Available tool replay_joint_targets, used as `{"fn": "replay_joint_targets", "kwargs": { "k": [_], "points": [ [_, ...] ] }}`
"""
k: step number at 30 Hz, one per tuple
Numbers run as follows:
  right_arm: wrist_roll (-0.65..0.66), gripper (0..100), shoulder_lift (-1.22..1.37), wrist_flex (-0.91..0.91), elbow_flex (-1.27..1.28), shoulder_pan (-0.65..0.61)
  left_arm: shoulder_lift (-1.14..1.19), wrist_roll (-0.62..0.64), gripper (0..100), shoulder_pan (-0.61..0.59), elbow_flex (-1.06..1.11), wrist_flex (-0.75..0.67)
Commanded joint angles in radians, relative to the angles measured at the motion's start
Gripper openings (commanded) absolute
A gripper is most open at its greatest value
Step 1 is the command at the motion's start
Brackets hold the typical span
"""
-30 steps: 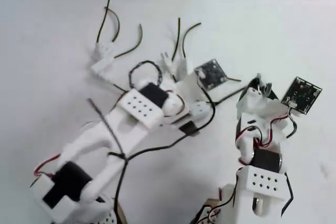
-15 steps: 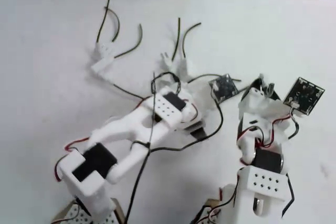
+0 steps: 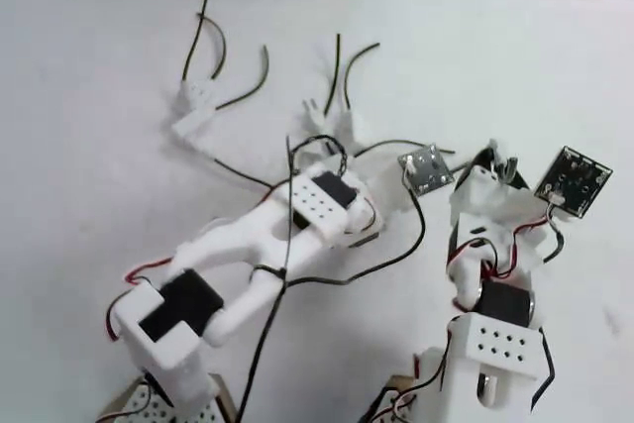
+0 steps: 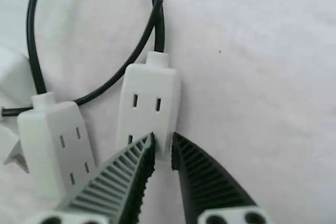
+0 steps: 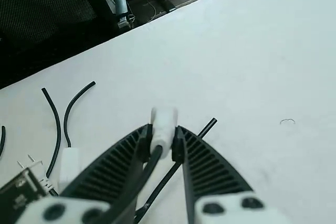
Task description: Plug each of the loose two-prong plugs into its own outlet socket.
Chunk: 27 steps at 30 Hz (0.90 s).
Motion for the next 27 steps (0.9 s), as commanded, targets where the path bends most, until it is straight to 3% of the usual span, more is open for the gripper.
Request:
{"fn": "replay_joint_targets", "kwargs": {
  "k": [1, 4, 6, 9, 13, 21, 27],
  "points": [
    [-0.006, 1.7, -0.015, -0.021, -0.028, -0.002, -0.088, -0.006, 21, -0.01, -0.028, 0.041],
    [-0.003, 1.7, -0.015, -0.019, -0.025, -0.027, -0.116, -0.006, 36, -0.058, -0.031, 0.035],
    [-0.003, 1.7, -0.015, -0.018, -0.025, -0.031, -0.116, -0.006, 39, -0.09, -0.032, -0.015],
    [-0.003, 1.7, -0.015, -0.018, -0.025, -0.031, -0.091, -0.015, 37, -0.122, -0.025, -0.112],
    [-0.003, 1.7, -0.015, -0.018, -0.025, -0.031, 0.044, -0.11, 37, -0.119, -0.084, -0.112],
    [-0.003, 1.7, -0.015, -0.018, -0.025, -0.031, 0.246, -0.11, 37, -0.09, -0.364, 0.176],
    [-0.003, 1.7, -0.015, -0.018, -0.025, -0.031, 0.272, -0.104, 18, -0.084, -0.419, 0.213]
  ]
}}
